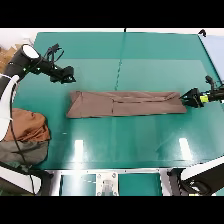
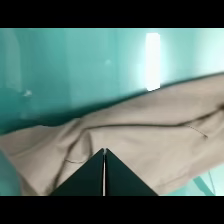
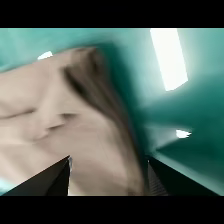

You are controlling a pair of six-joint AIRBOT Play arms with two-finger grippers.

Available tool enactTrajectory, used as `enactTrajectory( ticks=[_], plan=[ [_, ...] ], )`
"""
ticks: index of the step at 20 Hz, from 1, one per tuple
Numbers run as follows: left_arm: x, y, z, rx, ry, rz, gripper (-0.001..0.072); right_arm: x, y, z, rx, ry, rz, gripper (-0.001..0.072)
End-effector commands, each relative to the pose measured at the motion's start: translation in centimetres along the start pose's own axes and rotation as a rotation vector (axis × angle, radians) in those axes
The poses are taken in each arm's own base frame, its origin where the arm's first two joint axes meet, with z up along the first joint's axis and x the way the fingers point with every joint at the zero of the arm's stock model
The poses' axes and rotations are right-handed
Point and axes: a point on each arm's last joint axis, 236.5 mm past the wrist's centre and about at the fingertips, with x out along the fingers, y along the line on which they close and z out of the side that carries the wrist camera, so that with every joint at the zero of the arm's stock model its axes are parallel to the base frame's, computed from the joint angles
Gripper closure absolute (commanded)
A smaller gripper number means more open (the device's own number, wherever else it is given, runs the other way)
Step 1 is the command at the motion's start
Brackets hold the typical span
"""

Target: Fold the shirts.

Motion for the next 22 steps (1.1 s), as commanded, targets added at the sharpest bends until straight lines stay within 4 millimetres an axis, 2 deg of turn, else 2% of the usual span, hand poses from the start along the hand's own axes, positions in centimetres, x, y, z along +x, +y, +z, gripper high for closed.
enactTrajectory(
  ticks=[1, 2, 3, 4, 5, 8, 10, 11, 13, 16, 20, 22],
  plan=[
    [0.4, -1.5, -0.7, 0.013, 0.028, -0.032, 0.0686, 3.1, -0.2, -0.4, -0.034, 0.060, 0.009, 0.0164],
    [0.7, -2.1, -0.9, 0.025, 0.032, -0.036, 0.0686, 3.6, -0.1, -0.2, -0.040, 0.058, 0.003, 0.0166],
    [1.1, -2.9, -1.0, 0.041, 0.034, -0.040, 0.0686, 3.9, 0.1, -0.1, -0.048, 0.056, -0.001, 0.0300],
    [1.6, -3.8, -1.0, 0.057, 0.029, -0.044, 0.0686, 3.9, 0.4, 0.0, -0.054, 0.056, -0.003, 0.0581],
    [2.1, -4.8, -1.0, 0.077, 0.020, -0.050, 0.0686, 3.8, 0.5, 0.1, -0.059, 0.057, -0.002, 0.0698],
    [4.0, -8.8, -0.3, 0.136, -0.043, -0.079, 0.0686, 2.5, 1.7, 0.1, -0.064, 0.067, 0.008, 0.0699],
    [6.0, -12.3, -0.4, 0.178, -0.083, -0.112, 0.0686, 0.5, 3.3, 0.5, -0.090, 0.035, 0.005, 0.0700],
    [7.5, -14.2, -0.9, 0.205, -0.095, -0.127, 0.0687, -0.9, 4.8, 0.7, -0.117, 0.007, 0.012, 0.0700],
    [11.0, -18.5, -2.8, 0.236, -0.092, -0.183, 0.0686, -3.9, 8.7, 0.5, -0.178, -0.043, 0.043, 0.0700],
    [16.8, -23.8, -7.4, 0.254, -0.053, -0.269, 0.0686, -7.5, 14.3, -2.1, -0.231, -0.054, 0.068, 0.0699],
    [21.7, -27.6, -11.5, 0.209, -0.023, -0.340, 0.0686, -10.2, 20.7, -5.5, -0.315, -0.080, 0.055, 0.0699],
    [23.0, -29.0, -12.5, 0.217, 0.001, -0.363, 0.0686, -11.1, 24.1, -7.0, -0.384, -0.106, 0.079, 0.0699]
  ],
)
